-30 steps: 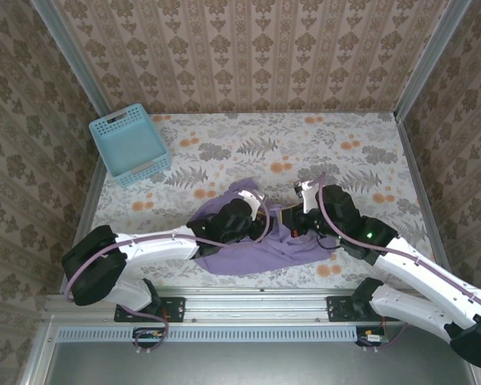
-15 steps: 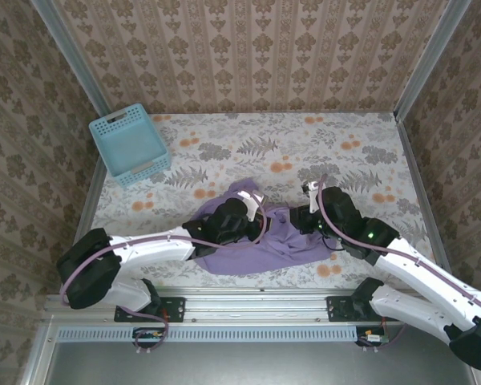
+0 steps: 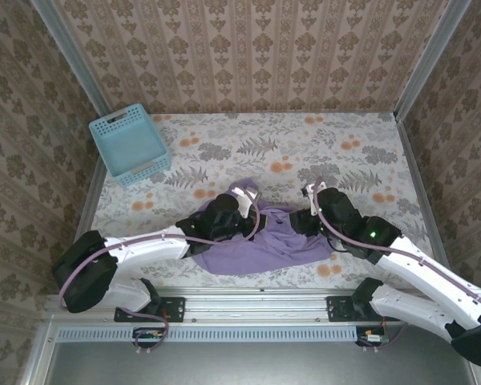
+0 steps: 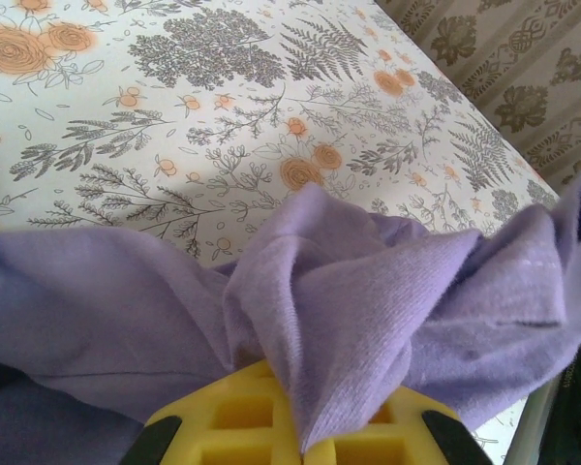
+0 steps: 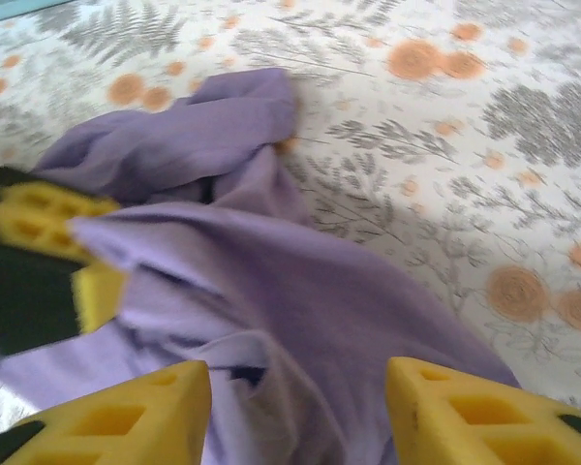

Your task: Fold the inside-out t-shirt

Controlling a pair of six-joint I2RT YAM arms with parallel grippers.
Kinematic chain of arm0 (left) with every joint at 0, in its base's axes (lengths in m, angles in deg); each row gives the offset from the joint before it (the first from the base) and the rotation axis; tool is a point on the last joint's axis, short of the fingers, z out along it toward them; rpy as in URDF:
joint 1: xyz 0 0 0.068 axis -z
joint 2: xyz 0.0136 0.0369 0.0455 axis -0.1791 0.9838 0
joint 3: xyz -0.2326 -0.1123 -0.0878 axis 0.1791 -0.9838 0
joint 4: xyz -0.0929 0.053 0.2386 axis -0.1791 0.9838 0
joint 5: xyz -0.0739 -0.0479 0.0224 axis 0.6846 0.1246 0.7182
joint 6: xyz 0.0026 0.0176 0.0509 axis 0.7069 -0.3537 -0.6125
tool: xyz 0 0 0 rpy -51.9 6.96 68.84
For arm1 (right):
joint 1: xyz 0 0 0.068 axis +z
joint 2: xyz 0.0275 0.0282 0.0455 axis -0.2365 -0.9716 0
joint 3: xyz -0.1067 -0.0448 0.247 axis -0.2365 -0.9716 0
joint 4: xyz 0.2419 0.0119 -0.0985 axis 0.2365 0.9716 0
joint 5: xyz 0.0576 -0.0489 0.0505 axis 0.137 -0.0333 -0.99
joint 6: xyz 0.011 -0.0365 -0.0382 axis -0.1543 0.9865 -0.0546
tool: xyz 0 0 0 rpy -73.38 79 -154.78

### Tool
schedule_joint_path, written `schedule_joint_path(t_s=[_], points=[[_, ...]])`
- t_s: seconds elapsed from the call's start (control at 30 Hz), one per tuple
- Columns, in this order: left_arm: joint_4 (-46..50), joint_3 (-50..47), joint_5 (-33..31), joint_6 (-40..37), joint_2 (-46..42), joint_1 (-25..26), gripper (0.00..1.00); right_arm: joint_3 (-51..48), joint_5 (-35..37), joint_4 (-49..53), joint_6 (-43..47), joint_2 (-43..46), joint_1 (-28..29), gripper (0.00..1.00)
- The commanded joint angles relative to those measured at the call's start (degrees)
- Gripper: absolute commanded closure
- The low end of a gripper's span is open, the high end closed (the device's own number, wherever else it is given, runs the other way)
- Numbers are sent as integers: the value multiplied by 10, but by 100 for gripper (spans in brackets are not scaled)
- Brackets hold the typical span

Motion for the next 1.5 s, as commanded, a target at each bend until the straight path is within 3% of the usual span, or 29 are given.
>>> schedule_joint_path(t_s=[0.0,0.2,0.27,0.37,0.47,0.6,0.7,0.8,0.93,1.0,1.1,1.23,1.33,1.47], points=[[-5,0,13,-1,-15,-5,99,20,13,30,25,-12,27,45],[7,7,14,-1,-17,-7,99,32,37,38,10,-64,33,54],[12,7,11,-1,-17,-9,99,40,50,47,7,-68,35,66],[33,10,-3,8,-15,-20,100,53,83,71,2,-59,34,91],[45,10,11,24,-8,-50,100,59,111,90,-2,-33,34,100],[35,-6,30,28,-19,-72,100,39,114,98,-21,8,-3,100],[26,-12,51,22,-31,-73,100,6,42,81,-40,23,-78,100],[15,-11,81,20,-38,-72,100,-31,-7,33,-44,23,-102,97],[3,-3,103,22,-45,-59,100,-36,-17,6,-44,-20,-101,87],[-9,4,121,27,-45,-50,100,-29,-4,6,-42,-40,-101,73],[-40,7,143,40,-41,-42,100,-11,28,22,-41,-45,-100,64],[-37,16,145,50,-28,-41,100,15,52,48,-30,-14,-84,59],[-16,20,124,49,-24,-42,100,30,57,53,-13,14,-27,55],[-14,24,120,48,-18,-42,100,15,-6,-2,-32,6,28,53]])
